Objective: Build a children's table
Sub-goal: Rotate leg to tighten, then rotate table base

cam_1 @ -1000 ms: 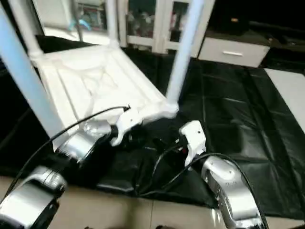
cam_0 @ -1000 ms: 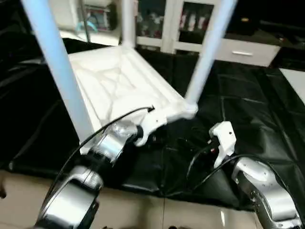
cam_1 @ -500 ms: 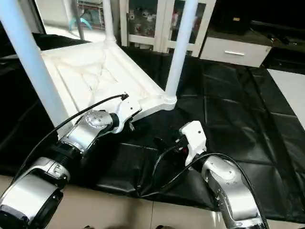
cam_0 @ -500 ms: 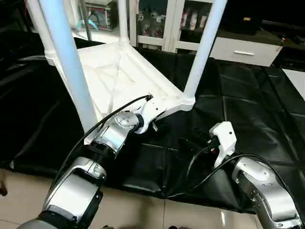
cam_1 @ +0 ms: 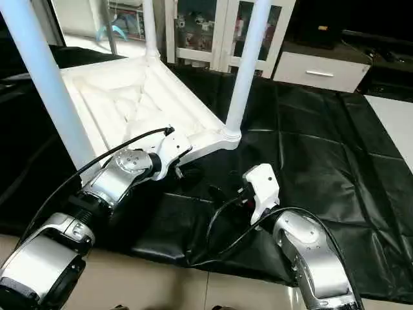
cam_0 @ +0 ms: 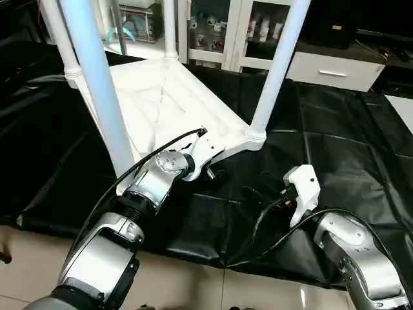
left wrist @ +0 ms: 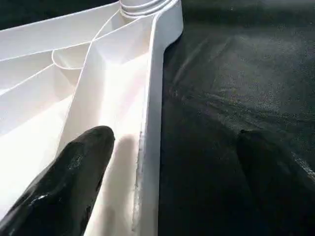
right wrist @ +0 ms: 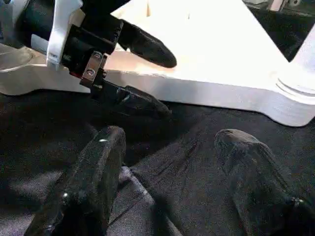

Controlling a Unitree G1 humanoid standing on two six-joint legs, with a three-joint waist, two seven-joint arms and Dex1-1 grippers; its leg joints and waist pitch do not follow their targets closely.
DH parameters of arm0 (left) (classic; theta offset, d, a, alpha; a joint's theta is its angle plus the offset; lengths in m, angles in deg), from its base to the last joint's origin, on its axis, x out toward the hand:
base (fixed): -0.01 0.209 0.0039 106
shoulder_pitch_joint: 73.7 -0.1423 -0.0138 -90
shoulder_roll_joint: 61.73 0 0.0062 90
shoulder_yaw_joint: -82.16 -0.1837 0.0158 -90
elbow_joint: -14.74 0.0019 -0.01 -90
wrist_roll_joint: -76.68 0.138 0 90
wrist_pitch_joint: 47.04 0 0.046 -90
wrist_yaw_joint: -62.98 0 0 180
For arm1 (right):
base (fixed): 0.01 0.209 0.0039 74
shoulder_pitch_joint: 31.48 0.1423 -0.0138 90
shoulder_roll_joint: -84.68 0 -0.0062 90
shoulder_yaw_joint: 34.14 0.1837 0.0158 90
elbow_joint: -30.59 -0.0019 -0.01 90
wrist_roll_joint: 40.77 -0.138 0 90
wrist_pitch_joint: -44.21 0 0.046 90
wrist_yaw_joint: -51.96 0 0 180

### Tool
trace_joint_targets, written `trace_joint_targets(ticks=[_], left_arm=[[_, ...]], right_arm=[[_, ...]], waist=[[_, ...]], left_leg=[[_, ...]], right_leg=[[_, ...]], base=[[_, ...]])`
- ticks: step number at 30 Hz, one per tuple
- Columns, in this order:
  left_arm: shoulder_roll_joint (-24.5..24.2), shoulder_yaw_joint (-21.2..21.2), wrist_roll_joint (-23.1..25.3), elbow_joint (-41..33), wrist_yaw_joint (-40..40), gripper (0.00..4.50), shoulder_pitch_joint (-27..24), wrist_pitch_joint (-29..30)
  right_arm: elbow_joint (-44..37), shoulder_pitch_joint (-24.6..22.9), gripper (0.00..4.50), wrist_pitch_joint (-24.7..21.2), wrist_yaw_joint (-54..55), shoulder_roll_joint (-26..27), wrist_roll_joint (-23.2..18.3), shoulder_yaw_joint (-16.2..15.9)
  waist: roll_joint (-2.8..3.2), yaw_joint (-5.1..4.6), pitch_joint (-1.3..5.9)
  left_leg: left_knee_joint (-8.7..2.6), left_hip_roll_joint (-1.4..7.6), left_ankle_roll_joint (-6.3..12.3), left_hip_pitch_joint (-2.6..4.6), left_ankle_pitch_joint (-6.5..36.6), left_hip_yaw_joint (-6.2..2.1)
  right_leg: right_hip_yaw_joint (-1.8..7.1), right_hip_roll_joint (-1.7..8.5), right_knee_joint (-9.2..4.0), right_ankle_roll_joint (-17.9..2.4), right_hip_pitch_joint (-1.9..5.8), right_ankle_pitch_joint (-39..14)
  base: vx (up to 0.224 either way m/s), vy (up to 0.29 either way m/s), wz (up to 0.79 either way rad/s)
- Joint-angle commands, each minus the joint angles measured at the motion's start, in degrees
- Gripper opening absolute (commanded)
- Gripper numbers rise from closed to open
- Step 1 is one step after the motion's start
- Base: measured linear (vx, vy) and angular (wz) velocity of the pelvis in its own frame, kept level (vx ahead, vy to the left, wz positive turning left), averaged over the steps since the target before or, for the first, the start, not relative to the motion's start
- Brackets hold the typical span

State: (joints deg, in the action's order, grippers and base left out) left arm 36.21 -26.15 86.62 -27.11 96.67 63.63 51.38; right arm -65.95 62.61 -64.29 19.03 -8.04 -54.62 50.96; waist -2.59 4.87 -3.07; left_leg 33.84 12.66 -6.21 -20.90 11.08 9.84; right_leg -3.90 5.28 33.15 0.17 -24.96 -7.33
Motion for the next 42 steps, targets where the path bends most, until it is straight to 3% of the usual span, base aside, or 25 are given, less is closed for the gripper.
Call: trace_joint_targets(ticks=[1,2,3,4,5,6,9,12,14,16,17,20,23,28,31,33,35,36,40,42], left_arm=[[1.07,0.83,0.72,2.31,-2.72,4.45,1.94,-1.57],[-4.09,8.78,-16.62,-19.96,13.56,4.45,-10.72,2.56],[-5.11,11.25,-20.6,-25.25,16.67,4.45,-13.63,3.74],[-5.75,12.67,-23.86,-29.09,19.91,4.45,-15.51,4.98],[-5.2,12.89,-24.71,-29.3,20.26,4.45,-15.21,5.52],[-4.96,12.98,-25.43,-29.67,20.79,4.45,-15.19,5.99],[-4.91,11.65,-26.66,-32.17,22.52,4.45,-16.57,7.14],[-6.04,10.17,-27.27,-34.26,24.16,4.45,-18.59,7.89],[-7.74,9.73,-29.68,-39.68,26.16,4.45,-21.56,11.27],[-9.49,9.07,-31.18,-43.54,28.26,4.45,-23.82,13.76],[-12.15,8.07,-32.98,-47.64,31.42,4.45,-26.36,16.71],[-15.44,8.96,-35.31,-50.93,33.75,4.45,-28.58,19.84],[-17.92,10.73,-36.97,-53.4,34.11,4.45,-30.38,21.57],[-24.82,17.07,-41.26,-58.71,36.26,4.45,-36.76,24.11],[-27.66,20.44,-43.36,-60.83,37.35,4.45,-40.35,25.78],[-29.7,22.67,-44.61,-61.69,38.22,4.45,-43.07,26.87],[-32.09,27.36,-45.45,-60.44,38.12,4.45,-46.68,27.26],[-32.09,27.36,-45.45,-60.44,38.12,4.45,-46.68,27.26],[-36.0,33.92,-45.29,-55.54,40.2,4.45,-52.01,25.06],[-36.72,36.51,-45.57,-53.66,40.5,4.45,-53.41,24.64]], right_arm=[[0.12,0.32,3.19,-0.47,0.36,-0.43,0.18,0.71],[-1.39,1.07,3.19,0.51,-3.07,-1.23,-3.53,2.67],[-1.47,1.57,3.19,0.43,-3.02,-1.19,-4.06,3.3],[-1.33,2.12,3.19,0.28,-2.82,-0.82,-4.77,3.96],[-1.19,2.53,3.19,-0.27,-2.47,-0.25,-5.46,4.35],[-1.17,2.73,3.19,-0.58,-2.41,0.11,-6.04,4.6],[-1.79,2.84,3.19,-0.44,-2.76,0.51,-6.37,4.1],[-2.2,2.54,3.19,-0.39,-3.29,0.59,-6.51,3.56],[-2.44,2.22,3.19,-0.22,-4.17,0.29,-6.93,3.52],[-2.59,1.96,3.19,-0.04,-4.87,-0.03,-7.13,3.66],[-2.76,1.76,3.19,0.26,-5.89,-0.52,-7.56,3.83],[-3.21,1.34,3.19,0.67,-6.88,-1.3,-7.92,3.85],[-3.88,0.58,3.19,0.77,-7.25,-2.0,-8.08,3.97],[-4.45,-0.7,3.19,0.69,-8.06,-2.63,-8.69,4.76],[-4.33,-0.9,3.19,0.82,-8.45,-2.82,-8.6,4.7],[-3.96,-0.67,3.19,0.9,-8.6,-3.0,-8.7,4.81],[-3.03,0.01,3.19,1.13,-8.7,-3.36,-8.89,5.04],[-3.03,0.01,3.19,1.13,-8.7,-3.36,-8.89,5.04],[-2.38,0.51,3.19,1.31,-9.12,-3.64,-8.82,5.13],[-2.2,0.62,3.19,1.37,-9.38,-3.67,-8.75,5.21]], waist=[[-0.28,0.02,4.3],[0.7,0.52,4.27],[0.25,0.63,4.23],[0.02,-0.16,4.28],[0.74,-0.57,4.3],[0.86,-0.8,4.26],[1.02,-0.18,3.46],[0.91,-0.24,3.49],[0.92,-0.41,3.57],[1.14,-0.88,3.63],[1.33,-1.1,3.63],[1.97,-1.65,3.58],[1.89,-1.78,3.45],[1.93,-2.39,3.2],[2.02,-2.81,3.1],[1.77,-3.01,2.89],[1.74,-3.17,2.84],[1.42,-3.3,2.81],[1.61,-3.34,2.79],[1.48,-3.42,2.77]], left_leg=[[-3.59,-0.25,4.29,0.05,9.44,0.67],[-3.85,0.13,3.68,0.37,9.36,0.35],[-4.2,0.53,3.4,-0.2,8.96,-0.02],[-4.08,0.28,3.05,-0.65,9.16,0.42],[-3.8,0.34,3.37,0.46,10.27,0.84],[-3.71,0.21,3.5,0.59,10.84,1.05],[-4.14,0.2,2.04,1.36,18.03,1.05],[-4.49,0.07,0.91,0.98,18.72,0.69],[-4.66,0.06,0.53,0.6,18.4,0.48],[-4.83,0.19,0.21,0.28,18.14,0.28],[-4.83,0.22,0.19,0.34,18.22,0.24],[-4.62,-0.04,0.32,0.6,18.34,0.41],[-4.59,-0.08,0.63,0.62,18.81,0.51],[-4.7,-0.3,0.69,0.37,20.36,0.29],[-4.55,-0.36,0.67,0.9,21.77,0.26],[-4.7,-0.35,0.91,0.68,22.57,0.15],[-4.55,-0.46,0.86,0.87,23.48,0.11],[-4.52,-0.49,0.9,0.87,23.58,0.12],[-4.5,-0.63,1.0,1.3,24.79,-0.04],[-4.72,-0.59,1.07,1.12,25.04,-0.16]], right_leg=[[1.67,1.74,-3.15,-10.0,4.0,-13.36],[1.78,2.44,-2.46,-11.54,4.37,-12.55],[1.86,3.39,-2.1,-13.3,5.14,-11.87],[1.83,2.59,-1.9,-13.9,4.87,-11.6],[1.93,1.91,-2.2,-14.52,3.54,-10.3],[1.89,1.5,-2.25,-14.52,3.39,-9.94],[1.71,1.58,-3.65,-11.13,2.99,-20.01],[1.73,1.55,-3.89,-8.31,3.33,-23.16],[1.78,1.64,-3.84,-6.89,3.56,-23.99],[1.79,1.69,-3.53,-7.17,3.8,-23.23],[1.82,1.68,-3.51,-7.39,3.7,-23.03],[1.83,1.12,-3.41,-8.44,3.42,-21.02],[1.83,1.05,-3.51,-8.61,3.42,-21.66],[1.62,1.0,-3.95,-6.22,3.25,-28.16],[1.51,0.88,-4.39,-5.46,2.7,-30.33],[1.46,0.88,-4.46,-4.88,2.65,-32.0],[1.36,0.91,-4.83,-3.69,2.34,-34.62],[1.29,0.8,-4.96,-3.3,2.29,-35.19],[1.21,0.72,-5.29,-2.4,1.85,-36.26],[1.18,0.71,-5.29,-2.09,2.04,-36.33]], base=[[0.0,0.0,0.0],[0.0,0.0,0.0],[0.0,0.0,0.0],[0.0,0.0,0.0],[0.0,0.0,0.0],[0.0,0.0,0.0],[0.0,0.0,0.0],[0.0,0.0,0.0],[0.0,0.0,0.0],[0.0,0.0,0.0],[0.0,0.0,0.0],[0.0,0.0,0.0],[0.0,0.0,0.0],[0.0,0.0,0.0],[0.0,0.0,0.0],[0.0,0.0,0.0],[0.0,0.0,0.0],[0.0,0.0,0.0],[0.0,0.0,0.0],[0.0,0.0,0.0]])
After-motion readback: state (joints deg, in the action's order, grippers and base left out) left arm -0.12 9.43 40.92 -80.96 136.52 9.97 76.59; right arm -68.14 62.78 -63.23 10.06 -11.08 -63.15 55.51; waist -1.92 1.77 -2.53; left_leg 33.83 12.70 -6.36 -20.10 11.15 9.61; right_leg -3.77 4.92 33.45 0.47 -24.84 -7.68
